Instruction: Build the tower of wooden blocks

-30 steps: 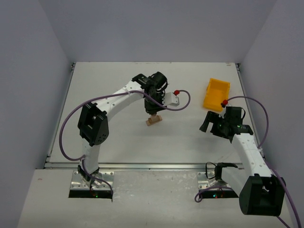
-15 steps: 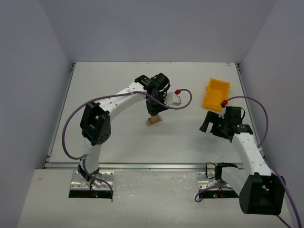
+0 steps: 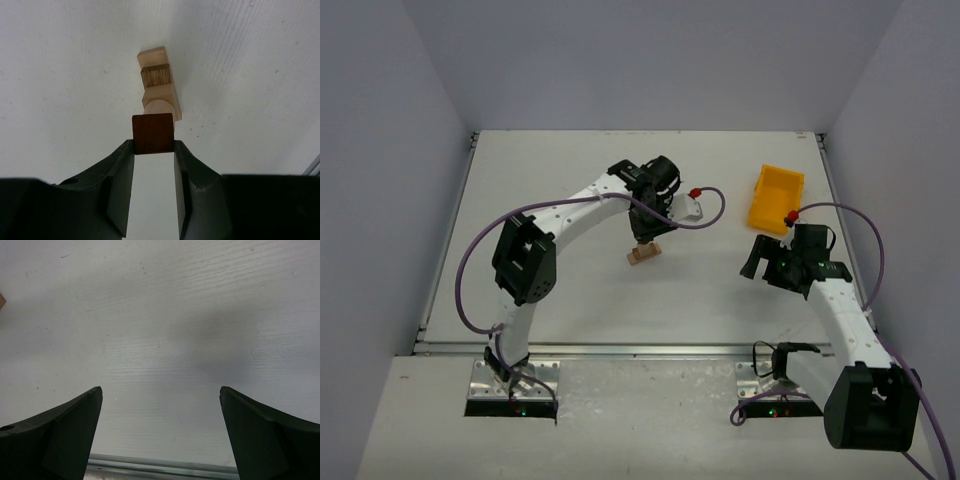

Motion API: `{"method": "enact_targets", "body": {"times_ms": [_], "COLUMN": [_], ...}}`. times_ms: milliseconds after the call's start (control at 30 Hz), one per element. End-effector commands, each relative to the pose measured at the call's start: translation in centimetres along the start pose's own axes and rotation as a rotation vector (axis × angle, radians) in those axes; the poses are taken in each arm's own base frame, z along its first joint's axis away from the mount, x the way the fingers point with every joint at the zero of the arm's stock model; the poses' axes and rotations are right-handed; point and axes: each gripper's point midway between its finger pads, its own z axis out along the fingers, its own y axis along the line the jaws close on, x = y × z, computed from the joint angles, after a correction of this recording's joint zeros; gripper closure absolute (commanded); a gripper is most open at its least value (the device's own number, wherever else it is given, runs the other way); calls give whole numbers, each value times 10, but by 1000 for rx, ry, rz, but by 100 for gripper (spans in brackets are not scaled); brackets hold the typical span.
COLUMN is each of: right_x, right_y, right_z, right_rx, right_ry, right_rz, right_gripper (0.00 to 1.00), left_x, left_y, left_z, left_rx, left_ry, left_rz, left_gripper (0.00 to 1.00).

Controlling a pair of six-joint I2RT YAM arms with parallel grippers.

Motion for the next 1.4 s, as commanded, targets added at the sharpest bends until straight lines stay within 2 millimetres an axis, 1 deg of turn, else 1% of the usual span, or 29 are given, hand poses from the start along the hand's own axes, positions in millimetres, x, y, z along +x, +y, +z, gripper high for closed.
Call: {"method": "enact_targets", "body": {"times_ms": [0, 100, 400, 467, 767, 933, 967, 1167, 1267, 1367], "right_x": [-17, -17, -16, -16, -17, -16, -17, -17, -17, -17], "right_y": [1, 0, 0, 0, -1, -2, -2, -2, -2, -3], "right_z": [-5, -5, -5, -4, -6, -6, -6, -7, -6, -6], "right_rx": [11, 13, 13, 15, 21, 25, 25, 26, 27, 30], "right_ry": [-45, -44, -42, -40, -47, -45, -46, -51, -48, -46], "right_rz": [-14, -16, -15, -14, -16, -17, -17, -17, -17, -16], "right_gripper": [1, 1, 1, 1, 1, 1, 1, 1, 1, 1], "left_x": [-16, -14, -8, -7, -9, -11, -10, -7, -6, -6], "left_y": [10, 4, 0, 3, 6, 2, 2, 0, -1, 0], "left_z": [-14, -12, -9, -6, -7, -7, -7, -6, -6, -7], "left_rx": [-60, -34, -33, -45, -61, -37, -39, -39, -34, -37], "left_ry": [-52, -47, -26, -22, -29, -35, -33, -22, -20, -18], "left_rz": [-3, 4, 7, 2, -2, 5, 6, 7, 13, 17], "left_gripper": [99, 98, 98, 98, 94, 89, 87, 85, 77, 71]}}
